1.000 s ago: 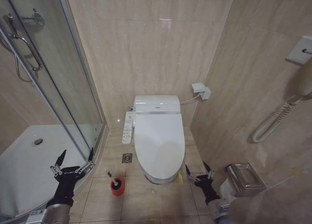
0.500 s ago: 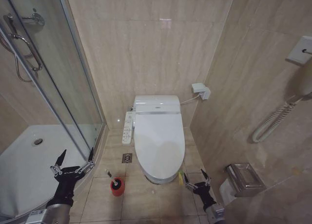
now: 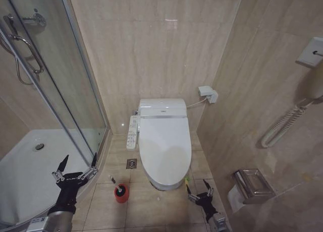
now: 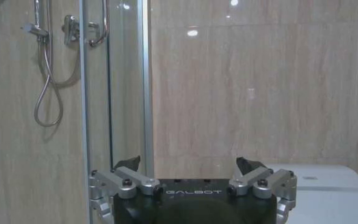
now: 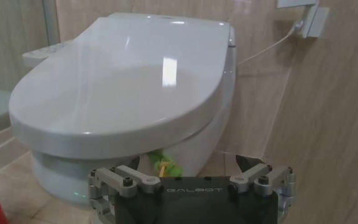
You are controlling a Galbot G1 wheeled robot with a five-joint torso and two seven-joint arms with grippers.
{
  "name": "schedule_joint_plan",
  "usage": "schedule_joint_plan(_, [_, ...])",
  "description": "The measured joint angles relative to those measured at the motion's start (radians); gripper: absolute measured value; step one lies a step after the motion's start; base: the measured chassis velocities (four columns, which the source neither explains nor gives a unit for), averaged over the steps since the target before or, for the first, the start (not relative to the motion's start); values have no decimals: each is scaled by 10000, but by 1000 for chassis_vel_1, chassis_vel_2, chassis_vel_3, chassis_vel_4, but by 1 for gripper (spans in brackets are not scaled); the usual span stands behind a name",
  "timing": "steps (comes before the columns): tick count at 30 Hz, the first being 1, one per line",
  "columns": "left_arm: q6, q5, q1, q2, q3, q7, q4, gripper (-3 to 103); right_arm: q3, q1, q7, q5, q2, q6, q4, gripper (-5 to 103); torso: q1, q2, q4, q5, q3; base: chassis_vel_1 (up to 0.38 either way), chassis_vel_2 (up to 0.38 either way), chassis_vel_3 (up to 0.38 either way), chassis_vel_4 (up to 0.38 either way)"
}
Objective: Open the toilet lid, clean the toilet bowl with a toilet brush, close the toilet lid, and flush.
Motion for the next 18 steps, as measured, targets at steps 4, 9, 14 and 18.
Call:
schedule_joint_plan(4, [0, 0, 0, 0, 0, 0, 0, 100, -31, 130, 1, -84, -23, 19, -228, 100, 0, 0, 0, 1, 0, 0, 0, 0, 0])
schedule_joint_plan(9, [0, 0, 0, 0, 0, 0, 0, 100, -62, 203, -3, -114, -154, 59, -341, 100, 0, 0, 0, 1, 0, 0, 0, 0, 0])
schedule_joint_plan(14, [0, 0, 0, 0, 0, 0, 0, 100, -139, 5, -20, -36, -407, 60, -116, 100, 0, 0, 0, 1, 0, 0, 0, 0, 0])
schedule_joint_plan(18, [0, 0, -1, 0, 0, 0, 0, 100, -191, -220, -103, -22, -556, 63, 75, 100, 0, 0, 0, 1, 0, 0, 0, 0, 0])
